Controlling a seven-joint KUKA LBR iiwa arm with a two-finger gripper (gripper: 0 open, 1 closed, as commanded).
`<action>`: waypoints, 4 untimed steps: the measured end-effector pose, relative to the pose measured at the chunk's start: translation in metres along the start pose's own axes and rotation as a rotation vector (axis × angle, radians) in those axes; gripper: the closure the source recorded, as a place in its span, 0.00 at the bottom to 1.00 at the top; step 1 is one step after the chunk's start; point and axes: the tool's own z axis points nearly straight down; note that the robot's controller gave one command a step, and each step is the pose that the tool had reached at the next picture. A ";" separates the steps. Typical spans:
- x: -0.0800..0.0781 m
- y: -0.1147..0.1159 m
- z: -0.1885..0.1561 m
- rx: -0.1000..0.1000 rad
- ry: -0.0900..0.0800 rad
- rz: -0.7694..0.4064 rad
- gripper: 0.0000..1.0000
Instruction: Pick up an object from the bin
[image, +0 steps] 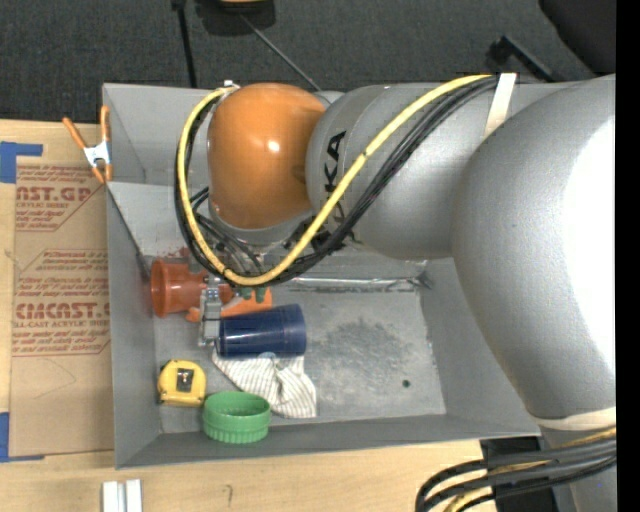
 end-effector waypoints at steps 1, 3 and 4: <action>-0.002 -0.001 -0.005 -0.001 -0.007 0.003 0.00; 0.009 -0.040 0.115 -0.002 -0.010 -0.001 1.00; 0.009 -0.040 0.116 -0.003 -0.009 0.000 1.00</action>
Offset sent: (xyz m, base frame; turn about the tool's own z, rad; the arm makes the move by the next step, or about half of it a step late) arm -0.0069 -0.0508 -0.1038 -0.0636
